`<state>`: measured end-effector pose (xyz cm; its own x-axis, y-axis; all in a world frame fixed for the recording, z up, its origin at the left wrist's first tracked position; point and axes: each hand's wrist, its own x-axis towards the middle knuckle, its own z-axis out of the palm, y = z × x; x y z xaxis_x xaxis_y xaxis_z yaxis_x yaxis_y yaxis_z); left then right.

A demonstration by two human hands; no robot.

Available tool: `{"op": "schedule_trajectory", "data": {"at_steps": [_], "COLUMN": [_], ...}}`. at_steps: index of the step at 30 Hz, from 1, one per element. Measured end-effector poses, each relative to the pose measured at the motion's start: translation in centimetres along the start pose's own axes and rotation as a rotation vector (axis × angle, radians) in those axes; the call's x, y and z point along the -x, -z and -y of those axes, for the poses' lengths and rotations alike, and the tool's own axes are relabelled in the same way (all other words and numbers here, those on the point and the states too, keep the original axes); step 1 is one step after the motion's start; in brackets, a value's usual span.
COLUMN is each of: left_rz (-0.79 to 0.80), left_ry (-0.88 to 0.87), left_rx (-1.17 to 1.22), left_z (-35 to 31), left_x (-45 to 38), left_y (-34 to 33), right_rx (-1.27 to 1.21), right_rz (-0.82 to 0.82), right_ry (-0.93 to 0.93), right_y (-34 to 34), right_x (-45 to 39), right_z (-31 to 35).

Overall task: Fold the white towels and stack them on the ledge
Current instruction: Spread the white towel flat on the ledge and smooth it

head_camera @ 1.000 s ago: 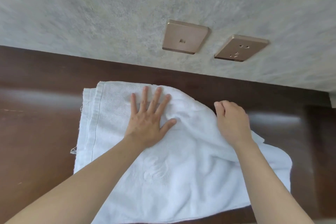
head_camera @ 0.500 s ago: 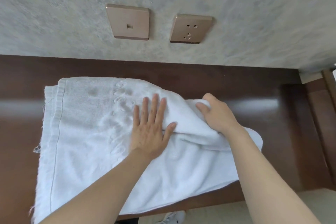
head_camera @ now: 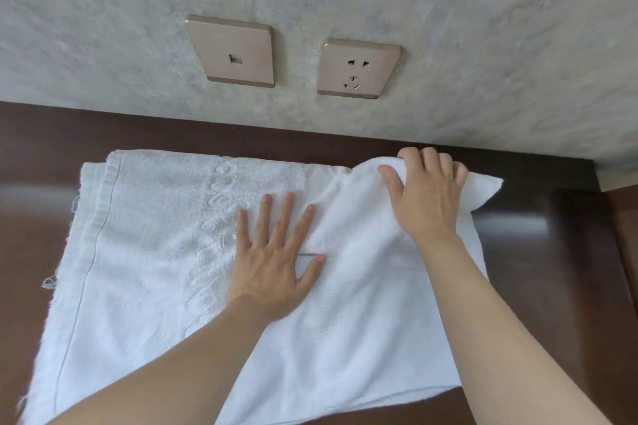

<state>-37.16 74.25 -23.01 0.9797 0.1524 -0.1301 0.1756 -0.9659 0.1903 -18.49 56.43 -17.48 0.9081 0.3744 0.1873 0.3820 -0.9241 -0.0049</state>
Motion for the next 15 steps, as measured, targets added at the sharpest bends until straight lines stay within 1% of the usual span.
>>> {"op": "schedule_trajectory", "data": {"at_steps": [1,2,3,4,7,9,11,12,15], "left_rz": [0.001,0.001,0.001,-0.001,-0.012,-0.013,-0.017,-0.016,-0.015], "left_ry": [0.002,0.003,0.001,-0.002,0.004,0.004,0.010,0.012,0.025], "left_rx": [-0.009,-0.013,-0.017,-0.022,-0.047,-0.054,-0.064,-0.069,-0.074], "left_z": [0.0,0.0,0.1,0.1,0.2,0.2,0.1,0.1,0.1], "left_x": [0.0,0.0,0.0,0.0,-0.2,-0.1,-0.2,-0.2,-0.2], "left_y": [0.0,-0.1,-0.1,-0.2,-0.3,-0.4,-0.4,-0.3,-0.3], "right_rx": [-0.023,-0.046,-0.069,-0.092,-0.187,-0.217,-0.158,-0.143,-0.138], "right_rz": [0.119,0.206,0.242,0.230,0.115,0.139,0.189,0.185,0.090], "right_ry": [-0.057,-0.126,-0.186,-0.229,-0.369,-0.459,-0.430,-0.426,-0.481], "right_y": [-0.6,-1.1,-1.5,-1.7,-1.8,-2.1,-2.7,-3.0,-3.5], "right_x": [0.1,0.4,0.7,1.3,3.6,5.7,7.8,8.4,8.9], "right_z": [-0.3,-0.7,-1.1,-1.5,-2.4,-3.0,-3.4,-3.4,-3.2]}}
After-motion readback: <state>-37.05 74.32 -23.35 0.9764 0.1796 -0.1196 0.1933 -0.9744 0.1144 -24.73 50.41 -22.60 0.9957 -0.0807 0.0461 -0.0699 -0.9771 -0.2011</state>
